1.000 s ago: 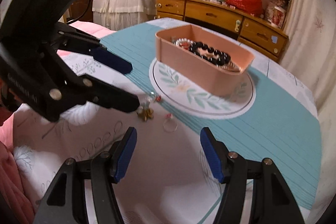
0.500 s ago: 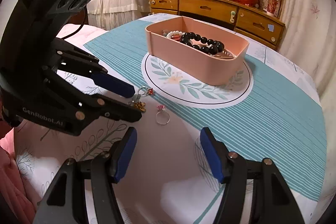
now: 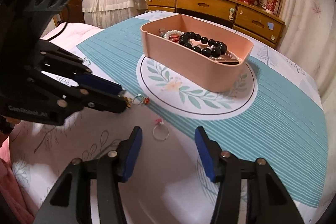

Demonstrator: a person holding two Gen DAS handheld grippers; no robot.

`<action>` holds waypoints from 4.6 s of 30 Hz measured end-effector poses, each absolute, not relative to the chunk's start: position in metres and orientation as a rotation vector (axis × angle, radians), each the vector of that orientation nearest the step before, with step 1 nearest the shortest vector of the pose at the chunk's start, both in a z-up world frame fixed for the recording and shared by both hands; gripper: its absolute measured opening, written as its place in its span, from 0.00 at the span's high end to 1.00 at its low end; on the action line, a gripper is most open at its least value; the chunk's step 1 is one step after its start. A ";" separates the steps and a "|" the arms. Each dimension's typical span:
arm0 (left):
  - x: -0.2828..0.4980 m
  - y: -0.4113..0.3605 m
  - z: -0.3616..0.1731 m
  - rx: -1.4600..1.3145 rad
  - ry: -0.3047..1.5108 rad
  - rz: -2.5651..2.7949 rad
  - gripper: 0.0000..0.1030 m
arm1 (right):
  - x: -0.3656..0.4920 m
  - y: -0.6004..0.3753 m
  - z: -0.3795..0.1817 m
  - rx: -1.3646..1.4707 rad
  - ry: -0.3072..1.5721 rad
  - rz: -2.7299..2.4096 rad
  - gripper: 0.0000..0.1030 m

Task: Organize jewelry

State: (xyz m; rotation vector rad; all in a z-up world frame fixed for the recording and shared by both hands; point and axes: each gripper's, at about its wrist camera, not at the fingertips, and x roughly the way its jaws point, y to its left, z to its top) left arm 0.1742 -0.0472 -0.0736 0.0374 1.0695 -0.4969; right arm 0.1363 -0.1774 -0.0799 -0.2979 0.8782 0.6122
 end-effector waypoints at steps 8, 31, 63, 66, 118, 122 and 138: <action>0.173 -0.018 -0.074 -0.018 1.071 -0.429 0.84 | 0.141 -0.167 -0.079 -0.307 0.872 0.631 0.64; 0.167 -0.001 -0.055 -0.013 1.042 -0.348 0.84 | 0.167 -0.168 -0.076 -0.172 0.960 0.566 0.91; 0.292 -0.015 0.011 -0.036 0.879 -0.290 0.61 | 0.255 -0.192 0.006 0.123 0.862 0.462 0.89; 0.294 -0.012 0.010 -0.038 0.888 -0.271 0.38 | 0.259 -0.192 -0.002 0.109 0.897 0.450 0.89; 0.282 0.024 0.023 -0.020 1.011 -0.110 0.22 | 0.179 -0.125 -0.074 -0.199 1.068 0.473 0.92; 0.282 0.024 0.024 -0.021 1.011 -0.110 0.22 | 0.180 -0.126 -0.074 -0.178 1.075 0.492 0.93; 0.275 0.036 0.034 -0.053 0.973 -0.098 0.22 | 0.215 -0.135 -0.007 -0.088 0.899 0.453 0.93</action>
